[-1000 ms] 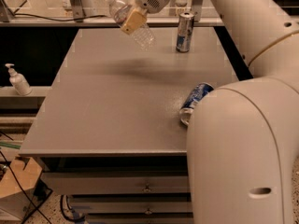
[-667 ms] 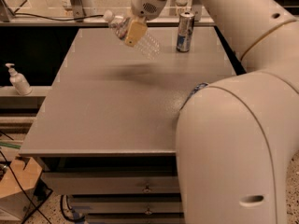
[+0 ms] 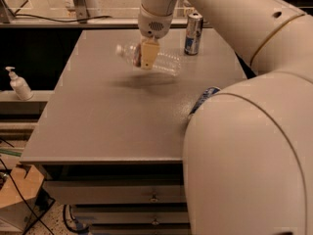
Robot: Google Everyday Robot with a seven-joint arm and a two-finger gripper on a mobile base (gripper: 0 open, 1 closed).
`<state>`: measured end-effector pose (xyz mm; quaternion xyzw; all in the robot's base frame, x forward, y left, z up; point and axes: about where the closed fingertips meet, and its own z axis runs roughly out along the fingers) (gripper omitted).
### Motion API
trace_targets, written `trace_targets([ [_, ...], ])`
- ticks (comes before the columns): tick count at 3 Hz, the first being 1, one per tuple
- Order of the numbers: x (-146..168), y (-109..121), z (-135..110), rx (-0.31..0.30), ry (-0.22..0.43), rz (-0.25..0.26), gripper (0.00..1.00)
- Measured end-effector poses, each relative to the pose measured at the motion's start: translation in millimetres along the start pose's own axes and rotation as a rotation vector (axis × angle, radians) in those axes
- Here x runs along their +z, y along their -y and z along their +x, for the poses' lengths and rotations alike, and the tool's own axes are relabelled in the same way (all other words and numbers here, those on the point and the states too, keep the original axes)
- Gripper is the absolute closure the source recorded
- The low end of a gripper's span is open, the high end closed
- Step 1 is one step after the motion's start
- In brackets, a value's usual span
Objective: Knock water bottle over
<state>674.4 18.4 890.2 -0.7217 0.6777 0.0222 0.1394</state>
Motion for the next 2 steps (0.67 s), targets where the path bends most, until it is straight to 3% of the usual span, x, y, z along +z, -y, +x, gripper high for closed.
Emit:
trace_targets([
  [1,13.8,-13.9,5.8,0.026,-0.017,-0.026,0.0],
  [2,13.9,-13.9,5.8,0.026,-0.017,-0.026,0.0],
])
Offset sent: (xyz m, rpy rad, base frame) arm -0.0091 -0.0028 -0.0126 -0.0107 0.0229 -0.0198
